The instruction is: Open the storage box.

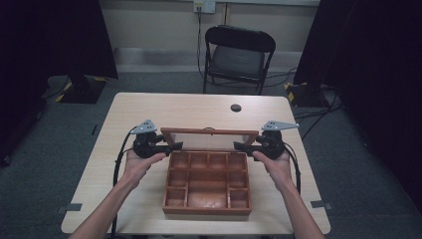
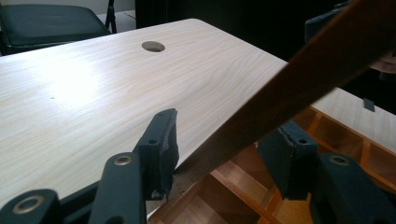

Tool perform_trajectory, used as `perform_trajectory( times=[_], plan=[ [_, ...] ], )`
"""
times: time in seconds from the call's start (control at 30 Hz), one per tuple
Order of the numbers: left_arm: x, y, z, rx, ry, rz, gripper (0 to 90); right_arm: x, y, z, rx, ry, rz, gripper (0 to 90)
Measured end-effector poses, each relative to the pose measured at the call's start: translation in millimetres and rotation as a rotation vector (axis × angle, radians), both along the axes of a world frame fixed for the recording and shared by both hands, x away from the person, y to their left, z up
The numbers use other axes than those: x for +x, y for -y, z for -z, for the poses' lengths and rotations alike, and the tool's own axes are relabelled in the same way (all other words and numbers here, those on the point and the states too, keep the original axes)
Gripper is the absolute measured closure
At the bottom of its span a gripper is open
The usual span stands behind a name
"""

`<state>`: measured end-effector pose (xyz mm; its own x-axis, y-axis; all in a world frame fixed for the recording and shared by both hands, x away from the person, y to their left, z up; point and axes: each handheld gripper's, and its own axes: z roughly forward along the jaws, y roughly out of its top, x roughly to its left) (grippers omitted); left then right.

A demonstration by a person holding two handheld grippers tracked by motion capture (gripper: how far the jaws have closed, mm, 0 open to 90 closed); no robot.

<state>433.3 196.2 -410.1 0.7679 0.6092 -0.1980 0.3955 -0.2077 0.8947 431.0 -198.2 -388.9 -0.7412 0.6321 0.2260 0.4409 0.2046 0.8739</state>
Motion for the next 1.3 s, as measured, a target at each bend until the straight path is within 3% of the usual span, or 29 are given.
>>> perform_trajectory(
  times=[0.27, 0.83, 1.3],
  plan=[
    [5.5, -0.8, 1.1, 0.007, 0.010, -0.006, 49.3, 9.4, 0.7, 7.4, -0.013, -0.018, 0.016, 43.2],
    [14.4, -0.1, 14.5, 0.012, -0.012, -0.018, 51.1, 22.4, -5.4, 22.3, -0.020, -0.042, 0.022, 42.1],
    [21.4, 1.7, 29.8, 0.030, -0.052, -0.010, 50.7, 26.2, -8.8, 30.0, -0.025, -0.047, 0.032, 40.6]
  ],
)
